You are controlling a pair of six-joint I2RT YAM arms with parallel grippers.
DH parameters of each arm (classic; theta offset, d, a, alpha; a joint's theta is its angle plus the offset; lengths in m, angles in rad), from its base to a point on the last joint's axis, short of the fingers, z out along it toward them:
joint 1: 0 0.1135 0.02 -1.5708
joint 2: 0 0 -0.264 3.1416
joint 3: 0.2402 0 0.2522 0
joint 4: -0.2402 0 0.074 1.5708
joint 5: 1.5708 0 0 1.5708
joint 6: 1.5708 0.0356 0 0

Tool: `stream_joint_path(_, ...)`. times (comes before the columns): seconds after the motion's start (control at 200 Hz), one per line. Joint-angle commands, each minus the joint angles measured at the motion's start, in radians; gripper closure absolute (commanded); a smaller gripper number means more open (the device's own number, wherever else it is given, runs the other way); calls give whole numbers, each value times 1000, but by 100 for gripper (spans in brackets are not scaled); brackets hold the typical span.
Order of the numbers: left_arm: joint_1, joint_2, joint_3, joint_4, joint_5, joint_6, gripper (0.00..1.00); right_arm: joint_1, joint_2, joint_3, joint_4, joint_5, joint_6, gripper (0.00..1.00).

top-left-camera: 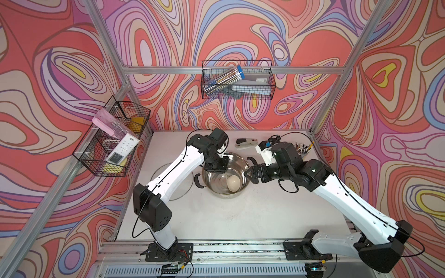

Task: Stir the soup with a spoon
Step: Stir the soup in the pan with a stick.

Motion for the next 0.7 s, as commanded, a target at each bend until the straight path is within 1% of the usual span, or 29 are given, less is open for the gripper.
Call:
stream_joint_path(0.0, 3, -48, -7, -110, -64, 36, 100, 8, 17, 17, 19, -14, 4, 2)
stream_joint_path(0.21, 25, -45, 58, -181, -234, 44, 100, 12, 41, 34, 29, -26, 1, 2)
stream_joint_path(0.441, 30, 3, 140, -152, -354, 64, 100, 14, 42, 42, 20, -14, -2, 2)
stream_joint_path(0.576, 30, 29, 174, -95, -356, 63, 100, 14, 37, 37, 5, -9, -10, 2)
stream_joint_path(0.696, 30, 49, 201, -42, -295, 63, 100, 14, 27, 28, 0, -10, -24, 2)
